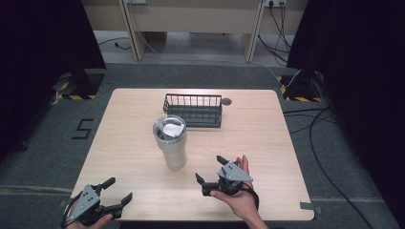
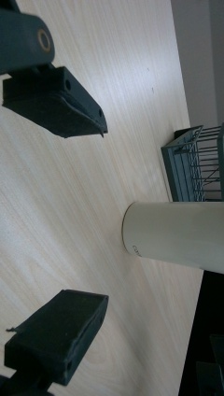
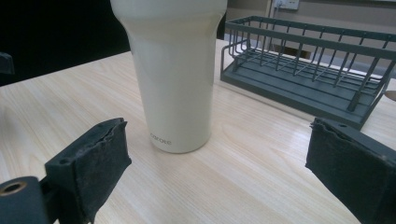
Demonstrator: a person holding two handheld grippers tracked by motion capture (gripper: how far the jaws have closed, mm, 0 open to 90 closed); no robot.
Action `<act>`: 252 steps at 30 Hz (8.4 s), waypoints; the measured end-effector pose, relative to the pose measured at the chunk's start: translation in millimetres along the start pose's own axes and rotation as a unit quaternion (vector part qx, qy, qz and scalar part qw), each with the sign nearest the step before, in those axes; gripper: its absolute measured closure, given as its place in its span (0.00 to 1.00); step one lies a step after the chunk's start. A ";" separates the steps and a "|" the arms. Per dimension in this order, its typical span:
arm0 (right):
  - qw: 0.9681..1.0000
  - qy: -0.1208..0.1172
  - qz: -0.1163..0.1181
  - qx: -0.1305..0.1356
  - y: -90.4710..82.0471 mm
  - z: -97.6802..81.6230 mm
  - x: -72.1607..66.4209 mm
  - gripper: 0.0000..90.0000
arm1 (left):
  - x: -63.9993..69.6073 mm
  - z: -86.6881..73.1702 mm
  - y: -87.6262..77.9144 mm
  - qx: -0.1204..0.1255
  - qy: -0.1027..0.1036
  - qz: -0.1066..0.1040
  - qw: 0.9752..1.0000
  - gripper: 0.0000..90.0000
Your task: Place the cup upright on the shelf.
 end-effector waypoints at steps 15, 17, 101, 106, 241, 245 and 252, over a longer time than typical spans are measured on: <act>1.000 0.006 0.008 0.007 22.9 10.5 -11.2 0.05 | 1.6 0.1 -1.7 0.002 0.005 -0.005 1.000 0.16; 1.000 0.006 0.009 0.007 25.6 11.9 -12.2 0.05 | 1.5 0.1 -1.7 0.002 0.004 -0.005 1.000 0.16; 0.999 -0.008 0.021 0.026 134.1 33.9 -36.0 0.11 | 2.3 1.0 -3.9 0.008 0.003 -0.013 1.000 0.16; 0.999 -0.005 0.022 0.028 134.6 36.0 -36.5 0.11 | 2.0 1.0 -4.1 0.008 0.003 -0.013 1.000 0.16; 0.986 0.046 -0.143 0.075 166.3 185.2 110.8 0.11 | -1.6 1.3 -5.5 0.015 -0.008 -0.009 1.000 0.16; 0.986 0.048 -0.145 0.066 175.8 182.7 113.7 0.11 | -1.5 1.3 -5.5 0.015 -0.008 -0.010 1.000 0.16; 0.986 0.048 -0.153 0.050 193.6 176.7 119.2 0.11 | -2.0 1.4 -6.2 0.017 -0.010 -0.010 1.000 0.16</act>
Point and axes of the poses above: each handheld gripper's, and its own axes: y roughly forward along the jaws, z roughly out of its top, x roughly to its right, the point moved 4 cm from there along y, roughly forward along the jaws, and after that the axes turned 4 degrees about y, right-handed, at the moved point
